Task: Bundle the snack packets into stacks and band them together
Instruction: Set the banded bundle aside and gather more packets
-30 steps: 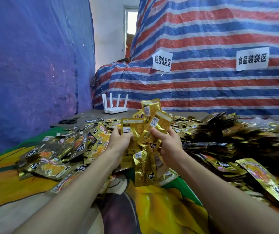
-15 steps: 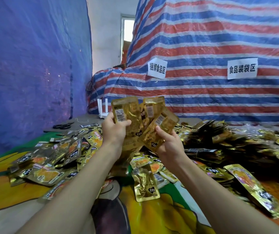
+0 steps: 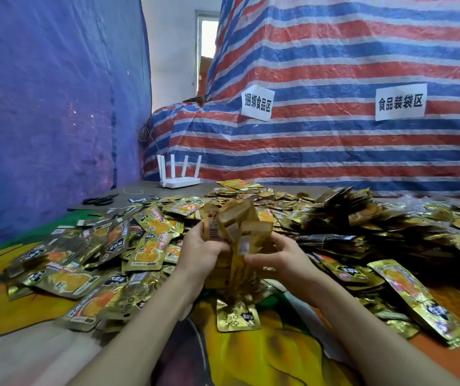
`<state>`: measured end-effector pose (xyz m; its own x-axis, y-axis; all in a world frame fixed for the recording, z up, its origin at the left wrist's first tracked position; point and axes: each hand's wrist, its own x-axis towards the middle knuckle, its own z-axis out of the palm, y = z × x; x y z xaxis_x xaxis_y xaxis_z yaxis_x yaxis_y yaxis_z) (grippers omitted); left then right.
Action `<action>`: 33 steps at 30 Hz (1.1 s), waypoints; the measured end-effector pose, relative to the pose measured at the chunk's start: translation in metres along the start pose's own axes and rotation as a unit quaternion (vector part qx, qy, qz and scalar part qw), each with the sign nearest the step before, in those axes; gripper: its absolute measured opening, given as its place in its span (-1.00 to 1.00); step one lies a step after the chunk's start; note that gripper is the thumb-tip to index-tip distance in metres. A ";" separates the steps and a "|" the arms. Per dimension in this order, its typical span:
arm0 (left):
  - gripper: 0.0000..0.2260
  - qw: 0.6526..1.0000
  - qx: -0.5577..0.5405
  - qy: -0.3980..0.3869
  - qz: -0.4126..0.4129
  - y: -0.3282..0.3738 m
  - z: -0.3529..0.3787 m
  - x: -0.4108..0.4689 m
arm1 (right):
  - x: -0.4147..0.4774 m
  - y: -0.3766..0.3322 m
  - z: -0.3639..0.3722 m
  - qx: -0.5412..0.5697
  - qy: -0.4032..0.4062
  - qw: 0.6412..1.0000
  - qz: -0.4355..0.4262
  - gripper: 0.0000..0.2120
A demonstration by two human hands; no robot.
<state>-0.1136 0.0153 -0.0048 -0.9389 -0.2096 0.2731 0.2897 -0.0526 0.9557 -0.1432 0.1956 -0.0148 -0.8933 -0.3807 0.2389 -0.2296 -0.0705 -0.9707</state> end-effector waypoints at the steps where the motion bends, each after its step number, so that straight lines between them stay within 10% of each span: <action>1: -0.72 1.000 0.016 0.006 0.017 0.000 0.000 -0.002 | 0.000 0.001 0.001 -0.049 0.006 0.999 -0.013 -0.73; 7: -0.68 0.993 0.022 0.022 0.113 0.001 0.010 -0.014 | -0.003 0.001 0.003 -0.084 0.016 0.988 -0.126 -0.66; 16: -0.68 1.000 -0.008 0.014 -0.020 -0.001 0.023 -0.024 | -0.003 0.003 0.008 -0.094 -0.004 0.990 -0.107 -0.59; 23: -0.59 0.992 0.024 -0.119 0.033 -0.001 0.022 -0.032 | -0.004 0.003 0.023 -0.049 0.031 0.993 -0.106 -0.51; 33: -0.47 0.996 0.090 -0.018 0.020 -0.005 0.027 -0.028 | -0.004 0.006 0.018 -0.035 0.051 0.995 -0.078 -0.51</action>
<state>-0.0939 0.0476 -0.0146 -0.9339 -0.1736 0.3126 0.2926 0.1317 0.9471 -0.1339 0.1800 -0.0222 -0.8788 -0.2742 0.3905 -0.3908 -0.0560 -0.9188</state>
